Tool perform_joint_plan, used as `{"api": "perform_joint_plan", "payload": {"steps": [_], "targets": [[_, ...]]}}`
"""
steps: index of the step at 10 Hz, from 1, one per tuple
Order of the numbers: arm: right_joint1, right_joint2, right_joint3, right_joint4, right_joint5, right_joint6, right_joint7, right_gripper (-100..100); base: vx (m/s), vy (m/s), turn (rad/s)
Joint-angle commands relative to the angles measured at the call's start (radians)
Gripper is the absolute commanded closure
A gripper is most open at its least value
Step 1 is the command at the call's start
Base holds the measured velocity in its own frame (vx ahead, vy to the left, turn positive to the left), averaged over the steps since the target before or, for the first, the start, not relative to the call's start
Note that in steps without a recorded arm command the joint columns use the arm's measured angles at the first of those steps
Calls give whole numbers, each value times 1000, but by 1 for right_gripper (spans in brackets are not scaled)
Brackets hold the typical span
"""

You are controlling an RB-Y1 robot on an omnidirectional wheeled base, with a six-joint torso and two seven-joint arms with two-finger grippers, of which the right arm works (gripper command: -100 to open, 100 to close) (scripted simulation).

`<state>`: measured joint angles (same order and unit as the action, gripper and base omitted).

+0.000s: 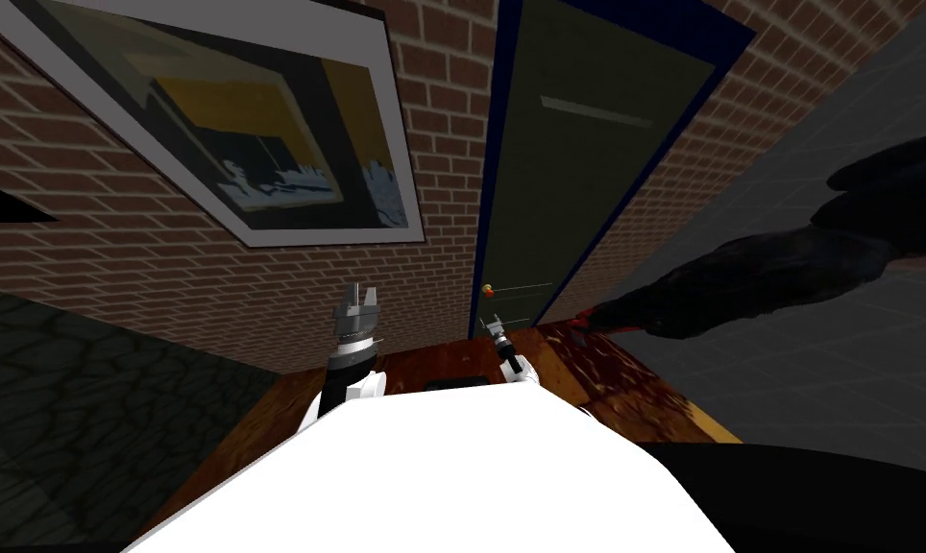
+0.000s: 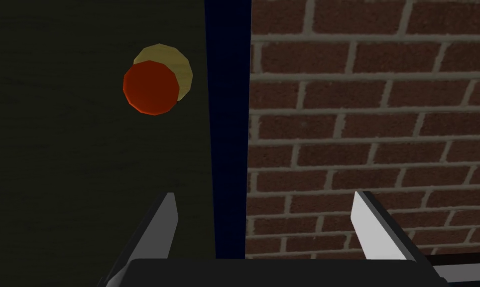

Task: Pull the door open

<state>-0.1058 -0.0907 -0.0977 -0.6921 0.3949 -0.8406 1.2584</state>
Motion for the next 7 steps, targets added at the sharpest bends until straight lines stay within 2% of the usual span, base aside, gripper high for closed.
{"api": "perform_joint_plan", "payload": {"steps": [1, 4, 7], "targets": [[-9, 19, -25, 8, -8, 9, 30, -100, 99, -8, 175], [-22, 63, -65, 22, -20, 20, 78, -100, 154, -76, 141], [-30, 101, -89, 29, -27, 27, 106, -100, 187, -106, -12]]}}
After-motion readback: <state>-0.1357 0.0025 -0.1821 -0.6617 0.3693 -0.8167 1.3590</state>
